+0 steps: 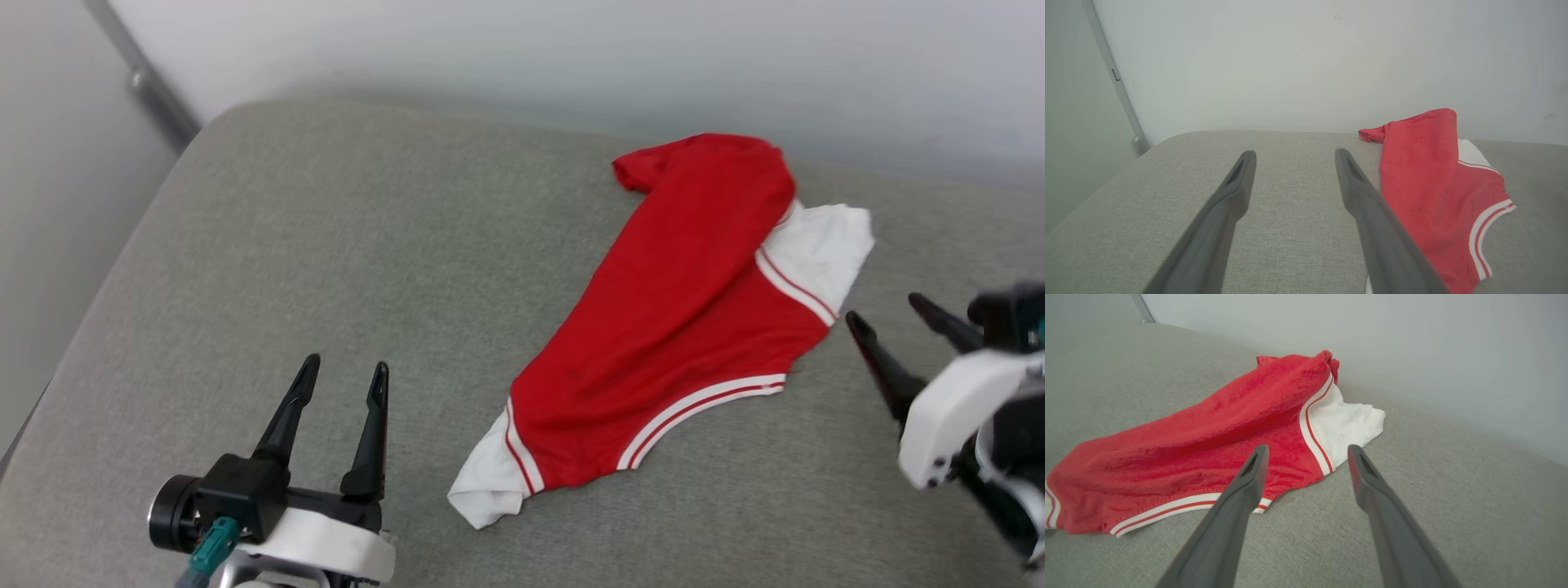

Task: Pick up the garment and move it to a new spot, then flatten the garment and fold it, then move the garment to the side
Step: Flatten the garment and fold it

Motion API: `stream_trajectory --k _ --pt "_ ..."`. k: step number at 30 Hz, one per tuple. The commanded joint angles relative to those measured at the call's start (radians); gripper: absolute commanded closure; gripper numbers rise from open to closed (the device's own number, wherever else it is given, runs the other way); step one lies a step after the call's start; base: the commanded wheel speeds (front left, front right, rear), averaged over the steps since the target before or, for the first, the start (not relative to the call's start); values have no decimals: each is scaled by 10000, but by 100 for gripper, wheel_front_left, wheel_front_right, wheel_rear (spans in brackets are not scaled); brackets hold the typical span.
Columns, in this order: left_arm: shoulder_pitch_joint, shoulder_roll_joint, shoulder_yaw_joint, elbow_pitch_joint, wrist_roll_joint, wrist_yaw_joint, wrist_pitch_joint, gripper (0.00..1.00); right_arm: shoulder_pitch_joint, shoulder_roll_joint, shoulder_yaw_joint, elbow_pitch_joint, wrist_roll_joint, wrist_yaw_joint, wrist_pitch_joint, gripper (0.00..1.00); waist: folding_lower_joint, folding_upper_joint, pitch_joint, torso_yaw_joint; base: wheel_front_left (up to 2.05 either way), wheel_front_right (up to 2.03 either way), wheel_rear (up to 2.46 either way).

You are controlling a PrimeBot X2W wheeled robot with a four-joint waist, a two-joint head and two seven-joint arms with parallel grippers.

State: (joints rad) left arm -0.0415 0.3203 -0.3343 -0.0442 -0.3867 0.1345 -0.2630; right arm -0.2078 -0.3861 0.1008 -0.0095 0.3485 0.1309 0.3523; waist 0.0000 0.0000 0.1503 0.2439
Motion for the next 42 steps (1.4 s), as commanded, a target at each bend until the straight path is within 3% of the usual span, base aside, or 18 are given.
stream_trajectory --k 1,8,9,14,21,22,24,32,42 --pt "-127 -78 54 -1 56 -36 -25 0 -222 -124 87 53 113 -3 258 0 0 0 368 368 0 0 0" --pt "-716 -834 198 178 527 -651 -25 0 -2490 -1433 1314 1191 1233 -3 4278 0 0 0 1316 1201 0 0 0" --pt "-931 -1173 242 246 693 -923 -25 0 -3214 -1730 1325 1868 1444 -3 5544 0 0 0 1611 1606 0 0 0" --pt "-1177 -1656 444 404 899 -1317 -26 0 -3921 -2271 1434 2684 1189 -3 6577 0 0 0 2065 2213 0 0 0" --pt "-1248 -2035 815 532 1176 -1757 -26 0 -3759 -2701 1786 3933 1083 -11 6770 0 0 0 2354 2718 0 0 0" --pt "-1218 -2086 863 556 1213 -1788 -26 0 -3645 -2680 1815 4080 1185 -11 6844 23 0 0 2351 2736 0 0 0" --pt "-1149 -2165 970 609 1291 -1858 -26 0 -3429 -2650 1851 4295 1312 -11 6899 100 0 0 2315 2730 0 0 0" --pt "-913 -2190 1427 857 1597 -2078 -26 0 -2882 -2804 1707 4387 1481 -9 6711 100 0 0 1538 2094 0 0 0" --pt "-456 -1883 1994 989 1884 -2200 -26 0 -1508 -3135 1222 3680 1862 -8 6186 100 0 0 268 444 0 0 0"
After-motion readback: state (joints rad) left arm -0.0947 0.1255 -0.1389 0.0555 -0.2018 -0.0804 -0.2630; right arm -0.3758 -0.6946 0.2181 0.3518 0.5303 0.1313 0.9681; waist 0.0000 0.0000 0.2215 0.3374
